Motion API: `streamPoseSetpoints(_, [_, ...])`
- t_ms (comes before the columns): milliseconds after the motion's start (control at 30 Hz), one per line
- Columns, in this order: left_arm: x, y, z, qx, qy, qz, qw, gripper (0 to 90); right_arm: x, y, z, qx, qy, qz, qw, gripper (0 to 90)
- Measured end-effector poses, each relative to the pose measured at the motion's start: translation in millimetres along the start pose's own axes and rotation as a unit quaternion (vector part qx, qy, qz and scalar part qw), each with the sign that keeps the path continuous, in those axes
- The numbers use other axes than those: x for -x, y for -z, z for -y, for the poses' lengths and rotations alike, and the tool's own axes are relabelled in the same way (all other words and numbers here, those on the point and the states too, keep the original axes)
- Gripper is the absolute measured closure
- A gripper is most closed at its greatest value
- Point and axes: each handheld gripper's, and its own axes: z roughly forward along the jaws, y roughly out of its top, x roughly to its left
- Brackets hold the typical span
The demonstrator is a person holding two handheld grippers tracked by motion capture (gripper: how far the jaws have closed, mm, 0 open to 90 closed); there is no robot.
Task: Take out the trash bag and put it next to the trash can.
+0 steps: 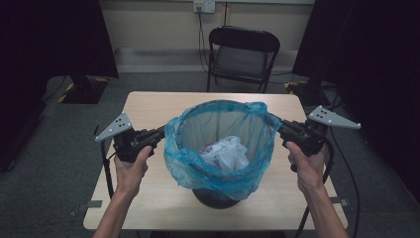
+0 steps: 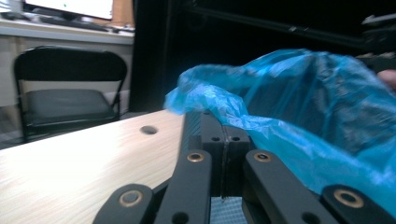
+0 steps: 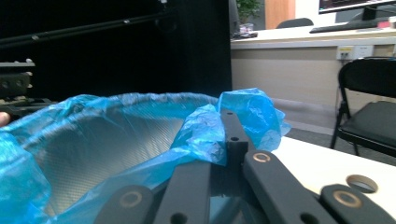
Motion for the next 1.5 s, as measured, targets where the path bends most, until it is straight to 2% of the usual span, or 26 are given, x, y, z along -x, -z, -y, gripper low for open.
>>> streamPoseSetpoints(133, [6.9,-5.4,-9.4,0.005,-0.013,0.009,0.9999,90.0,-1.3,-2.6,-6.9,0.014,-0.004,-0.009,0.9999,90.0])
streamPoseSetpoints(200, [10.1,-10.1,-15.7,0.008,-0.009,0.025,0.9996,90.0,-3.0,-5.1,-9.8,0.017,-0.007,-0.018,0.9997,90.0])
streamPoseSetpoints(267, [16.4,-14.5,-22.7,0.008,-0.025,0.025,0.9993,90.0,-6.1,-8.0,-14.0,0.019,-0.003,-0.022,0.9996,90.0])
streamPoseSetpoints(467, [37.0,-27.7,-42.3,0.022,-0.028,0.063,0.9974,90.0,-17.7,-12.7,-24.0,0.027,0.005,-0.038,0.9989,90.0])
streamPoseSetpoints(533, [45.6,-31.4,-49.4,0.023,-0.035,0.073,0.9965,90.0,-23.5,-13.5,-26.0,0.025,0.012,-0.046,0.9986,90.0])
streamPoseSetpoints(633, [57.2,-37.9,-58.8,0.018,-0.05,0.083,0.9951,90.0,-32.4,-13.0,-26.3,0.026,0.016,-0.064,0.9975,90.0])
streamPoseSetpoints(700, [63.2,-43.2,-64.2,0.016,-0.051,0.09,0.9945,90.0,-37.9,-14.1,-28.7,0.026,0.02,-0.073,0.9968,90.0])
streamPoseSetpoints(800, [72.7,-49.3,-74.1,0.019,-0.058,0.101,0.993,90.0,-47.2,-15.9,-36.7,0.028,0.026,-0.087,0.9954,90.0])
streamPoseSetpoints(867, [78.9,-53.0,-81.5,0.021,-0.068,0.102,0.9922,90.0,-52.8,-18.0,-43.9,0.032,0.028,-0.099,0.9942,90.0])
streamPoseSetpoints(933, [82.7,-55.7,-85.9,0.025,-0.07,0.105,0.9917,90.0,-57.8,-20.6,-48.9,0.035,0.028,-0.113,0.9926,89.1])
streamPoseSetpoints(1000, [83.5,-59.3,-86.3,0.027,-0.06,0.12,0.9906,90.0,-62.3,-23.9,-49.2,0.035,0.024,-0.133,0.9902,83.0])
streamPoseSetpoints(1100, [84.1,-66.9,-84.7,0.019,-0.061,0.115,0.9913,90.0,-69.7,-31.5,-47.4,0.019,0.029,-0.153,0.9876,75.0])
streamPoseSetpoints(1133, [83.4,-68.3,-84.4,0.019,-0.059,0.116,0.9913,90.0,-72.1,-33.9,-46.6,0.016,0.03,-0.159,0.9867,68.8])
streamPoseSetpoints(1167, [82.4,-70.0,-84.7,0.021,-0.047,0.122,0.9911,90.0,-74.0,-36.1,-46.0,0.011,0.026,-0.162,0.9864,63.5])
streamPoseSetpoints(1200, [80.5,-70.1,-86.1,0.02,-0.044,0.123,0.9912,90.0,-75.3,-38.9,-45.8,0.005,0.023,-0.161,0.9867,61.6])
streamPoseSetpoints(1267, [78.5,-69.5,-87.1,0.028,-0.038,0.13,0.9904,90.0,-75.4,-41.1,-47.2,0.001,0.027,-0.148,0.9887,48.8])
streamPoseSetpoints(1333, [79.2,-71.6,-87.8,0.023,-0.039,0.131,0.9903,90.0,-73.9,-42.9,-45.4,0.003,0.021,-0.15,0.9885,46.9])
streamPoseSetpoints(1400, [78.6,-74.0,-90.1,0.019,-0.037,0.134,0.9901,90.0,-74.2,-47.7,-44.6,-0.007,0.022,-0.153,0.988,41.6])
streamPoseSetpoints(1467, [77.6,-74.1,-92.8,0.022,-0.033,0.147,0.9884,90.0,-76.1,-50.9,-43.7,-0.016,0.03,-0.147,0.9885,40.0])
streamPoseSetpoints(1500, [77.5,-75.3,-94.1,0.015,-0.031,0.159,0.9867,90.0,-76.9,-52.6,-42.7,-0.02,0.034,-0.148,0.9883,39.5])
